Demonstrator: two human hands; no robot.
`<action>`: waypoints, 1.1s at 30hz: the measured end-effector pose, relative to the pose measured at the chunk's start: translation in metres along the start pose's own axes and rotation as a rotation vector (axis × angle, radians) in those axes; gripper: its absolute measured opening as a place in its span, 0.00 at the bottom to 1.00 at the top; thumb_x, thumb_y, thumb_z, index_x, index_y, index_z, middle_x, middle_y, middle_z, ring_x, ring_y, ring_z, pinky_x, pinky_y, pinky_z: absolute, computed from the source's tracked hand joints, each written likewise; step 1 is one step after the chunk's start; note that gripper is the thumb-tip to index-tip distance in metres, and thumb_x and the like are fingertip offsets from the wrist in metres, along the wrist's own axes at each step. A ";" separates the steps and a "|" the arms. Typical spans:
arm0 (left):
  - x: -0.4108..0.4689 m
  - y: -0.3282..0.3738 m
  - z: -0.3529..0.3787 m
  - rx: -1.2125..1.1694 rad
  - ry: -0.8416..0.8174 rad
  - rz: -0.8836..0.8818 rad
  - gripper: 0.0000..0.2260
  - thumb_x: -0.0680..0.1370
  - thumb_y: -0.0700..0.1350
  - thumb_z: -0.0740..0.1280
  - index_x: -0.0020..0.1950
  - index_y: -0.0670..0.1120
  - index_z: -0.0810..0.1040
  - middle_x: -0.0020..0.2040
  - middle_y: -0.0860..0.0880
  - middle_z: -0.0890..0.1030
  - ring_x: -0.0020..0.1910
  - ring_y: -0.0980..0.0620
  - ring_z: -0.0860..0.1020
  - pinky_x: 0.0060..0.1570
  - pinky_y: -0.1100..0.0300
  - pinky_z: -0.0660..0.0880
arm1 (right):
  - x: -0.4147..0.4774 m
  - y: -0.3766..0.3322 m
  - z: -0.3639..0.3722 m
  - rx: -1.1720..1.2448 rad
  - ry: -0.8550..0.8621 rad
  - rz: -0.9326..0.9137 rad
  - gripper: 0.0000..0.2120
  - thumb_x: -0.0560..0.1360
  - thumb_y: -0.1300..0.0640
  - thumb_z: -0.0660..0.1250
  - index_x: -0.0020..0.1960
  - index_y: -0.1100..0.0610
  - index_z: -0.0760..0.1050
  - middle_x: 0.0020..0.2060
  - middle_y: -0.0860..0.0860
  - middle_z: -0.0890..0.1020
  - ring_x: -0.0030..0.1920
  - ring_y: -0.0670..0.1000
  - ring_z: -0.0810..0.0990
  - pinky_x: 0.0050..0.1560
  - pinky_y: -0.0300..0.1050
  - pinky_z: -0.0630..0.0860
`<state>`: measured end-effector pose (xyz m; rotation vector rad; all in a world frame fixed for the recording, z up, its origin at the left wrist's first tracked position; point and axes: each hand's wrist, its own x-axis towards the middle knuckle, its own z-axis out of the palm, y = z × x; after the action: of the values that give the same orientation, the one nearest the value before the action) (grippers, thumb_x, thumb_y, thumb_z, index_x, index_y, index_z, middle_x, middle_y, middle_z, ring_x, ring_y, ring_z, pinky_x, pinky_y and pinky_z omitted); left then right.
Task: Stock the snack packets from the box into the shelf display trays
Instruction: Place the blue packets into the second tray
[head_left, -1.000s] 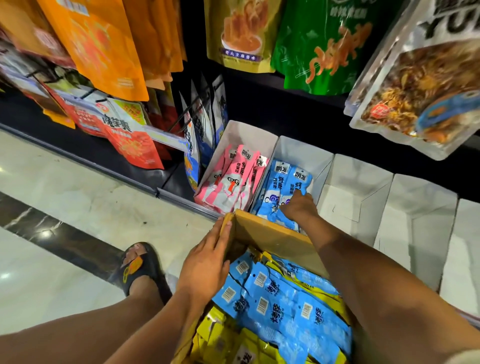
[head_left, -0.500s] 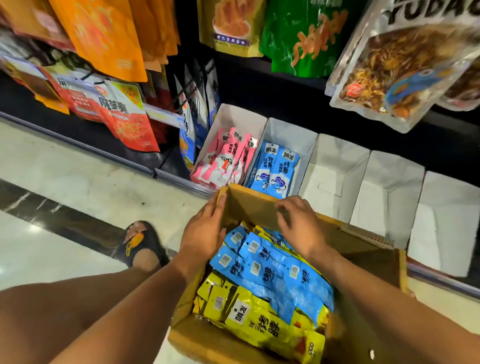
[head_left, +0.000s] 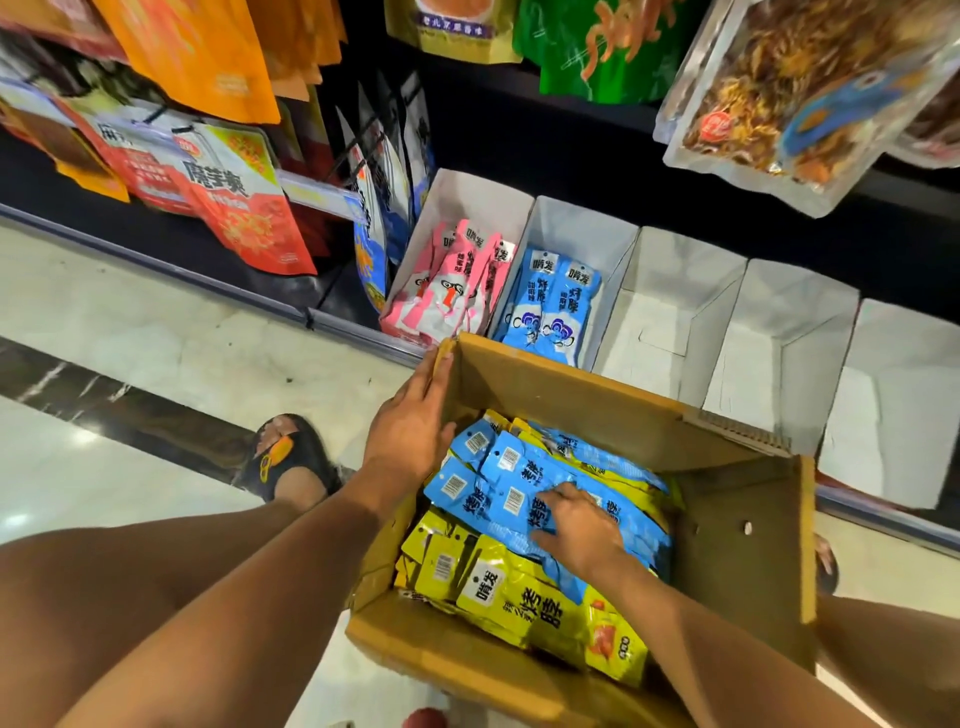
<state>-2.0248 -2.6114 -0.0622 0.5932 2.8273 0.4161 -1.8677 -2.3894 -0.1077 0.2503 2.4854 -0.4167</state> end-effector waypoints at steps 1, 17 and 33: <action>0.000 0.000 0.000 0.000 -0.006 -0.002 0.46 0.81 0.52 0.68 0.82 0.56 0.33 0.83 0.57 0.36 0.63 0.45 0.79 0.61 0.47 0.79 | 0.000 0.001 -0.002 0.007 -0.017 -0.002 0.32 0.75 0.39 0.68 0.76 0.48 0.66 0.70 0.49 0.70 0.70 0.54 0.71 0.65 0.53 0.74; -0.011 0.026 -0.047 0.096 -0.189 0.034 0.36 0.84 0.60 0.58 0.84 0.50 0.42 0.85 0.50 0.41 0.83 0.46 0.43 0.81 0.46 0.50 | -0.035 0.009 -0.060 -0.092 0.217 -0.067 0.06 0.76 0.63 0.61 0.41 0.55 0.71 0.32 0.55 0.77 0.36 0.62 0.78 0.37 0.55 0.78; -0.076 0.138 -0.143 -0.977 -0.446 0.026 0.09 0.79 0.53 0.73 0.59 0.58 0.81 0.60 0.56 0.85 0.59 0.55 0.83 0.65 0.51 0.77 | -0.151 -0.020 -0.219 1.192 0.190 -0.284 0.06 0.80 0.66 0.64 0.48 0.61 0.79 0.44 0.51 0.87 0.46 0.49 0.87 0.42 0.41 0.83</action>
<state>-1.9461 -2.5549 0.1271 0.4161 1.8659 1.3412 -1.8680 -2.3442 0.1552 0.3974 2.1248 -2.0321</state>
